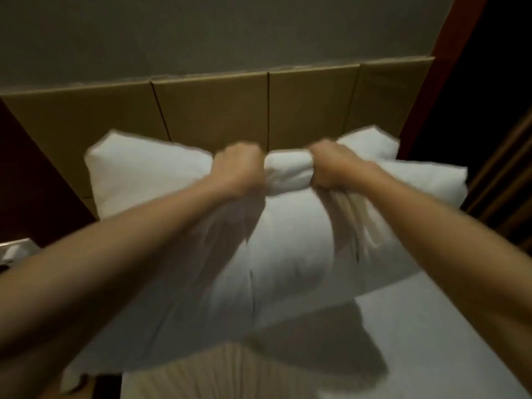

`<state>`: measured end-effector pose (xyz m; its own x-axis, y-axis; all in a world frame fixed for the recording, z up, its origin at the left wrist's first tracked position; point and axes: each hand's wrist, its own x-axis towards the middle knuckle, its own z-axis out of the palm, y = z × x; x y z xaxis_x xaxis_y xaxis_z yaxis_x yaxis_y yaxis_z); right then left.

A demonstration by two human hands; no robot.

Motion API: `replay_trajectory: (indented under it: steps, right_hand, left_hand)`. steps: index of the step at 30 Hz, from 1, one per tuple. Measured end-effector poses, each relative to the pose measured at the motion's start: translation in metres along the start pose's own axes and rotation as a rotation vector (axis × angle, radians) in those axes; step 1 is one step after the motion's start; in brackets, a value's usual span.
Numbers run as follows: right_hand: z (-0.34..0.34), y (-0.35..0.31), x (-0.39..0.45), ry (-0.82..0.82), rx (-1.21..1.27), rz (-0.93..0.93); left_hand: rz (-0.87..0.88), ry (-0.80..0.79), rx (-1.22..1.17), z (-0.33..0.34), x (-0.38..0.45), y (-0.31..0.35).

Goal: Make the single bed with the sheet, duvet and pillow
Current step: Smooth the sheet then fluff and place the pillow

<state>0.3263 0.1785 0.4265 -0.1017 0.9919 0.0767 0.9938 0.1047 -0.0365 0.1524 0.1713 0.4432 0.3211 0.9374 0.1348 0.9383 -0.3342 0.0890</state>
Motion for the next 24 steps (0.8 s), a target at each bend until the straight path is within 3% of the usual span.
replay_trajectory:
  steps: [3, 5, 7, 10, 12, 16, 20, 24]
  right_hand:
    - [-0.017, 0.008, -0.006, 0.244, -0.016, -0.020]
    - [0.009, 0.011, -0.013, 0.314, -0.026, -0.047]
    - [0.066, 0.012, -0.026, 0.186, -0.076, -0.026]
    - [0.179, 0.011, -0.065, -0.227, -0.189, 0.016]
    - [0.248, 0.012, -0.100, -0.454, -0.149, 0.015]
    - [0.304, 0.017, -0.136, -0.680, 0.043, 0.118]
    - [0.303, 0.021, -0.123, -0.693, 0.037, 0.086]
    - [0.292, 0.017, -0.087, -0.575, 0.003, 0.077]
  left_hand:
    - [0.050, 0.186, 0.015, -0.015, -0.001, 0.006]
    - [0.045, 0.208, 0.035, 0.009, -0.010, 0.006]
    - [0.022, 0.039, 0.055, 0.062, -0.024, 0.006]
    - [-0.004, -0.420, 0.095, 0.168, -0.050, 0.012]
    - [-0.023, -0.601, 0.070, 0.229, -0.068, 0.014]
    - [-0.062, -0.649, 0.068, 0.287, -0.088, 0.006]
    - [-0.054, -0.672, 0.072, 0.296, -0.089, -0.009]
    - [-0.089, -0.600, 0.074, 0.291, -0.071, -0.005]
